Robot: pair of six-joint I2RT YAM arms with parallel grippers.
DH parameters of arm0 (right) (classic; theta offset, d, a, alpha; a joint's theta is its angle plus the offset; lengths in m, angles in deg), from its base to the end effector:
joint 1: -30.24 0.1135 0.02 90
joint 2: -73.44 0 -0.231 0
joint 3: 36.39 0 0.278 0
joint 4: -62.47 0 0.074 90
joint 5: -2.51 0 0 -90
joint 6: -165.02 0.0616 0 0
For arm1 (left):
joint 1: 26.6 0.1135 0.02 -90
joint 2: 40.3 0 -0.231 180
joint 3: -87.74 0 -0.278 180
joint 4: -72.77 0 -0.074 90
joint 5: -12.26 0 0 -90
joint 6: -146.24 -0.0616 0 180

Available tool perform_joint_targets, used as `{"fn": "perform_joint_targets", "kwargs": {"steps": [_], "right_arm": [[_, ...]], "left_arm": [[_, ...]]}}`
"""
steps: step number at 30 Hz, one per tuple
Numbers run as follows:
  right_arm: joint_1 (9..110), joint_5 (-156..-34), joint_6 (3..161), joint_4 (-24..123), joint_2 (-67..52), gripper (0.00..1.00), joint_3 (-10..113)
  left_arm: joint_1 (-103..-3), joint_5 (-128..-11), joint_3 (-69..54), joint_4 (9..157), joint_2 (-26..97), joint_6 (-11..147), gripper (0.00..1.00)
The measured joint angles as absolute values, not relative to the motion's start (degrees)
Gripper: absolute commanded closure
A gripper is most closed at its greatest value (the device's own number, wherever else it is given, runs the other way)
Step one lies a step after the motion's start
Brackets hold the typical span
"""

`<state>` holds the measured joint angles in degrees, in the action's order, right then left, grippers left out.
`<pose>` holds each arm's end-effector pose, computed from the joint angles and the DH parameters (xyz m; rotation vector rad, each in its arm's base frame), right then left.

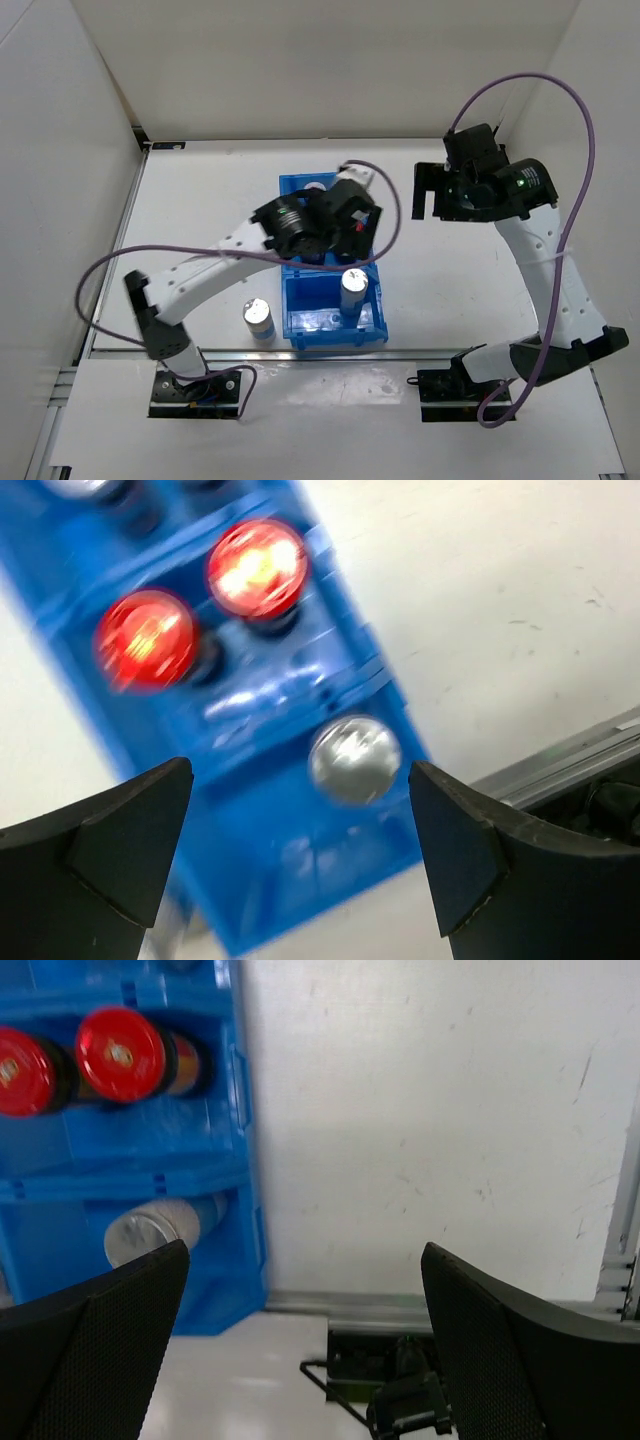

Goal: Organize the condiment bottles

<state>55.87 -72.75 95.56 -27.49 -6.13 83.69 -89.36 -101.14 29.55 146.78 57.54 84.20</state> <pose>0.2560 0.1054 0.4198 0.0080 2.3971 0.0619 0.2000 -0.3350 0.3552 0.5363 2.3055 -0.2672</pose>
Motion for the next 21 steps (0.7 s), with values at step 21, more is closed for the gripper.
{"fn": "perform_joint_targets", "kwargs": {"steps": [21], "right_arm": [[55.87,-81.93,95.23,-27.88,-5.8,0.0,73.87]], "left_arm": [[-89.32,-100.33,-14.93,160.9,23.38,113.6,0.0]]}}
